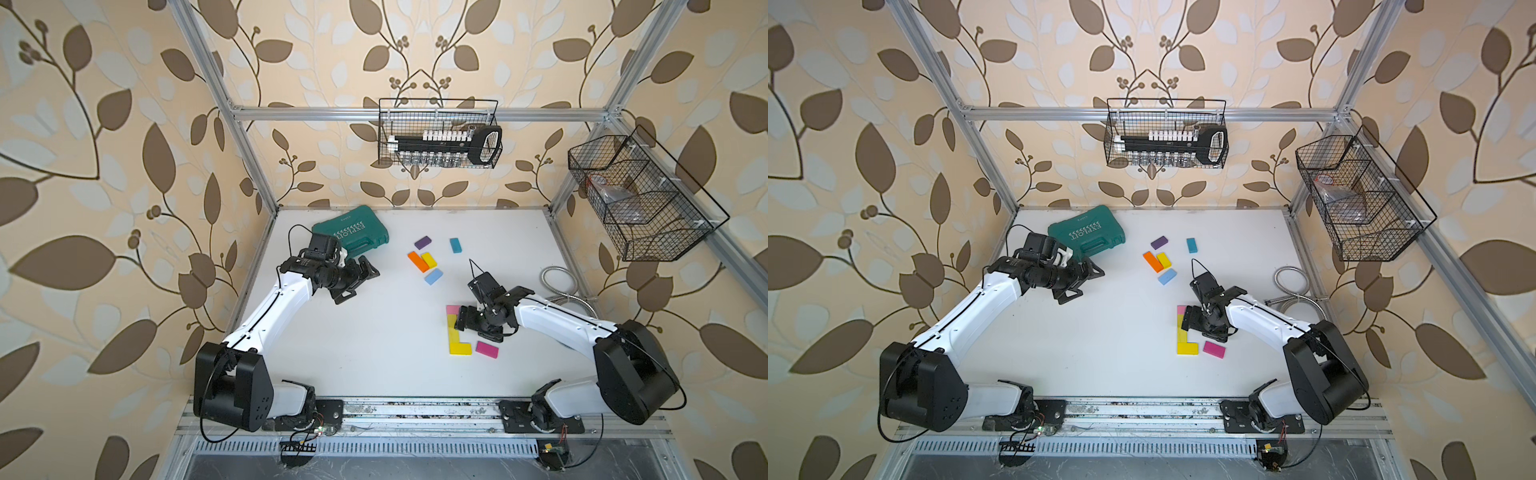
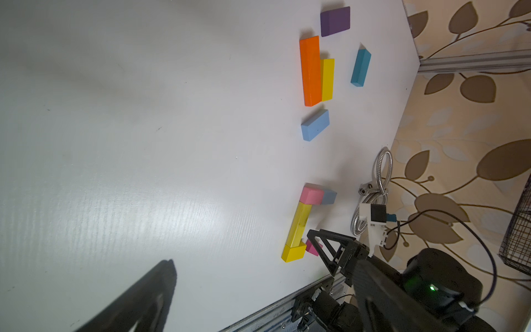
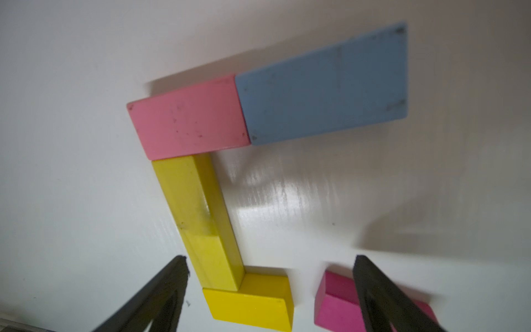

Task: Assemble the letter c with building blocks
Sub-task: Assemble the building block at the center of the board.

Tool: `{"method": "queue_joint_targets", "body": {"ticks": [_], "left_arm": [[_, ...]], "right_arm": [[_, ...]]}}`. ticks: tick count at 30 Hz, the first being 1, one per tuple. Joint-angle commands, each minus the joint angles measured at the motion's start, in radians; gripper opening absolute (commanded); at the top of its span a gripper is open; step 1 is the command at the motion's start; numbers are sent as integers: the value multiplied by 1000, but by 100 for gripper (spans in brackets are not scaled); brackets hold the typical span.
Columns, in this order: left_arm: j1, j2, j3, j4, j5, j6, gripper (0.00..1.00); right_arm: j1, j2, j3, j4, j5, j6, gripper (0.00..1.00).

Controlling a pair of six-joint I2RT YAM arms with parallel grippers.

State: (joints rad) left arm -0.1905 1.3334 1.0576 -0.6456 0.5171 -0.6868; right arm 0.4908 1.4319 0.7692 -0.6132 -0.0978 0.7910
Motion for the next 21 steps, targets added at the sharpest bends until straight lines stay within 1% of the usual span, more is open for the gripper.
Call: {"method": "queue_joint_targets", "body": {"ticks": [1, 9, 21], "left_arm": [[-7, -8, -8, 12, 3, -8, 99], [-7, -10, -10, 12, 1, -8, 99], [-7, -14, -10, 14, 1, -12, 99]], "right_arm": [[15, 16, 12, 24, -32, -6, 88], [38, 24, -8, 42, -32, 17, 88], [44, 12, -10, 38, -18, 24, 87]]}}
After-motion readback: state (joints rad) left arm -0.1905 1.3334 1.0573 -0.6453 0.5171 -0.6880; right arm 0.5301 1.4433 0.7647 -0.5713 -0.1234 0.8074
